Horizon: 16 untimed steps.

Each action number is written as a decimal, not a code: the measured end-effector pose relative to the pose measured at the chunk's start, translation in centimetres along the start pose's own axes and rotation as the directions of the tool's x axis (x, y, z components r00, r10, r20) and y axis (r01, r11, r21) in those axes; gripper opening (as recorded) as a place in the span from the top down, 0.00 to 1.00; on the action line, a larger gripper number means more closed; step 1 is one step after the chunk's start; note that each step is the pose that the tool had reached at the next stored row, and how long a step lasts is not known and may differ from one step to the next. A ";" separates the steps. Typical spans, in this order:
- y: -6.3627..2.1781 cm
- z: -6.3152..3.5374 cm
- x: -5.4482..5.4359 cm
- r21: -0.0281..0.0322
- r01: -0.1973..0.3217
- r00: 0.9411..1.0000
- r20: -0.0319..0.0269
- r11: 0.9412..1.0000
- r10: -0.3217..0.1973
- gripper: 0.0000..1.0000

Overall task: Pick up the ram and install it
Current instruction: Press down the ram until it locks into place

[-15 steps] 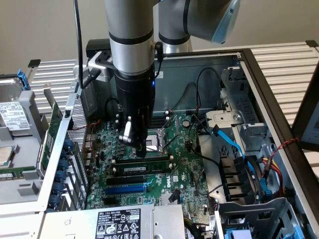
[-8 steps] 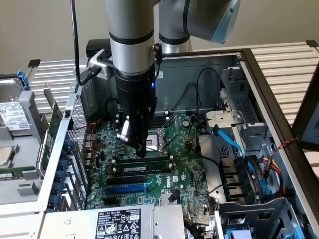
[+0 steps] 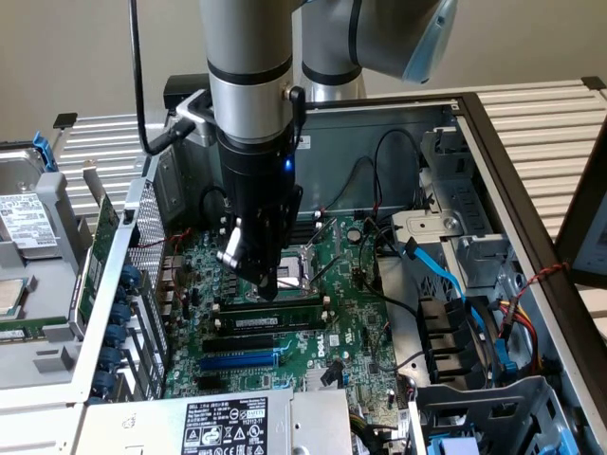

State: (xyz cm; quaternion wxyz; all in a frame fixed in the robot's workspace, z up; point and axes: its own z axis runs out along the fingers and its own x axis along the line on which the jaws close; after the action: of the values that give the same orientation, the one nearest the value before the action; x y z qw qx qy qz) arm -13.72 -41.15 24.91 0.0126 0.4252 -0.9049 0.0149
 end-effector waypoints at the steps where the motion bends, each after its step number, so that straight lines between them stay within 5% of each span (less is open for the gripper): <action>1: 0.00 0.00 0.0 -0.001 -0.014 1.000 0.000 1.000 0.014 0.89; 9: 0.00 0.00 0.0 -0.004 -0.128 0.992 -0.002 0.992 0.128 0.89; 16: 0.00 0.00 0.0 -0.008 -0.226 0.974 -0.005 0.974 0.226 0.89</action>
State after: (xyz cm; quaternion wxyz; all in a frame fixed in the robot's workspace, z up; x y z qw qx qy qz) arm -13.72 -41.15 24.91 0.0142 0.3193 -0.9474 0.0133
